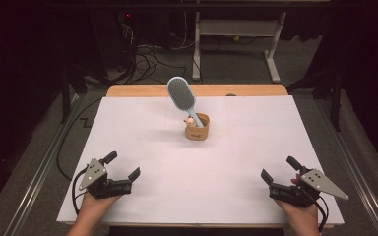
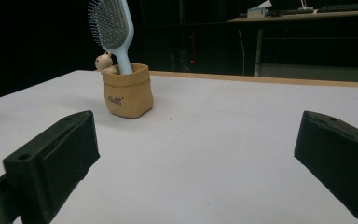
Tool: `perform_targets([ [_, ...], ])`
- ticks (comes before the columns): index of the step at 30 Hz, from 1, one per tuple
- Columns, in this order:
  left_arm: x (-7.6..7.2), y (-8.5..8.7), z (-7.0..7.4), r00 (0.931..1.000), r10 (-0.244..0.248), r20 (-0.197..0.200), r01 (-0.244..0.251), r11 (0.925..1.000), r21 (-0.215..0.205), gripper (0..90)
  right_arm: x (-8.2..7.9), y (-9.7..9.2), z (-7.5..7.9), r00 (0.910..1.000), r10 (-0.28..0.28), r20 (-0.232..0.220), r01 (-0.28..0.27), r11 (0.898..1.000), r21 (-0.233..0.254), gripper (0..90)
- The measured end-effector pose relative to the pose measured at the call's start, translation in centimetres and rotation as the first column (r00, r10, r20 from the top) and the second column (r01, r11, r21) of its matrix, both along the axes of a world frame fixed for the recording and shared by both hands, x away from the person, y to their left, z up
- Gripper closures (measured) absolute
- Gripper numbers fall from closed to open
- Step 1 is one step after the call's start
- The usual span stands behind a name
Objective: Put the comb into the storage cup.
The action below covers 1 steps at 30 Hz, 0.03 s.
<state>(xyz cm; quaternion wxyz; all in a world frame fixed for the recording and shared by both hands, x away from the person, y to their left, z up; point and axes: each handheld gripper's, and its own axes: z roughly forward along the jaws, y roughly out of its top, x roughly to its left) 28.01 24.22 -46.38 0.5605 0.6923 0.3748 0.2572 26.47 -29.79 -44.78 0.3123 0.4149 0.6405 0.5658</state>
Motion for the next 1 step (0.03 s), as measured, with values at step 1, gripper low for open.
perform_targets([
  [1, 0.01, 0.00, 0.02, 1.0000, 0.001, 0.002, -0.001, 1.0000, 0.001, 0.0, -0.08, 0.00, 0.02, 1.0000, 0.002, -0.002, -0.002, 1.000, 0.001, 0.4],
])
